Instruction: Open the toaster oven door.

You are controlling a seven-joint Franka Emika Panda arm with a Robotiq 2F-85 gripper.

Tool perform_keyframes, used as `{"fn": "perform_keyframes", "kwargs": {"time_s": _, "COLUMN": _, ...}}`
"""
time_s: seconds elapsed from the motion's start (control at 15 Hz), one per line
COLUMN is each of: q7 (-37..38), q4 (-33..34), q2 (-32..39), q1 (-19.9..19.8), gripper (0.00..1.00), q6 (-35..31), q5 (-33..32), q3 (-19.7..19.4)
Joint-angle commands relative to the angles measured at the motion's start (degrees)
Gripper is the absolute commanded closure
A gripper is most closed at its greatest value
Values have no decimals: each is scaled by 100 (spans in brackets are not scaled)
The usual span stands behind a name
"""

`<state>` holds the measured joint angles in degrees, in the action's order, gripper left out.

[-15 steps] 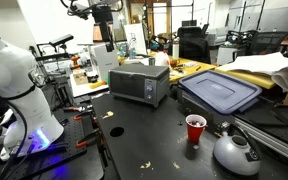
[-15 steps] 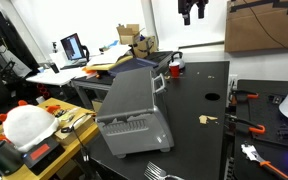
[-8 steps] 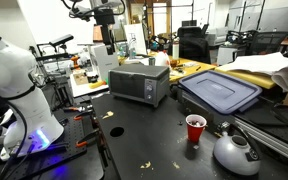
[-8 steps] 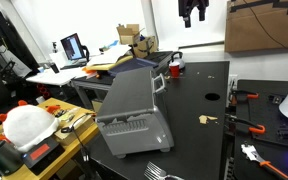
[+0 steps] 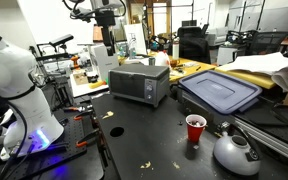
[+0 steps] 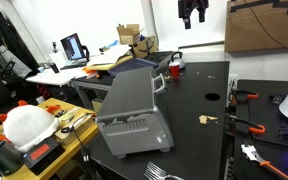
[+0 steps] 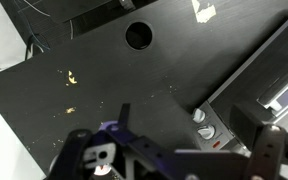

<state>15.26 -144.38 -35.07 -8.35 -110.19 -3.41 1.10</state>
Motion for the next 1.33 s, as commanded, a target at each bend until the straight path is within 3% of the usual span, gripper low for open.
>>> {"fn": "perform_keyframes", "kwargs": {"time_s": 0.0, "q7": 149, "q4": 4, "q2": 23, "q1": 43, "gripper": 0, "q6": 5, "q5": 59, "q3": 16}}
{"fn": "perform_keyframes", "kwargs": {"time_s": 1.27, "q7": 4, "q4": -3, "q2": 9, "q1": 39, "gripper": 0, "q6": 15, "q5": -15, "q3": -25}}
